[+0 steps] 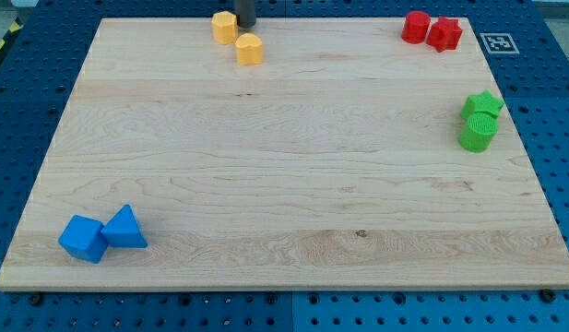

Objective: Move the hexagon to the top left

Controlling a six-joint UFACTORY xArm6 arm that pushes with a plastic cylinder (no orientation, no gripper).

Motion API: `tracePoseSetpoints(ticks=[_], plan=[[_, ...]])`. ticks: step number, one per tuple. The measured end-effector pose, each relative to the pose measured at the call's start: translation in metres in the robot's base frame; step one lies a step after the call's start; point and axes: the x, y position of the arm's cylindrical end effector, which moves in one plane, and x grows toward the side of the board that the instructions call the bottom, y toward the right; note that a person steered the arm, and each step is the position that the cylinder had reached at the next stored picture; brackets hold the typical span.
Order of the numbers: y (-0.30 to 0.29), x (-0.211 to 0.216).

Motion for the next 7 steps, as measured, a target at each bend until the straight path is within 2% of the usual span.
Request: tracePoseSetpoints(ticks=[1, 3, 7], plan=[[0.009, 0.022], [0.003, 0.021], [-0.075, 0.028]])
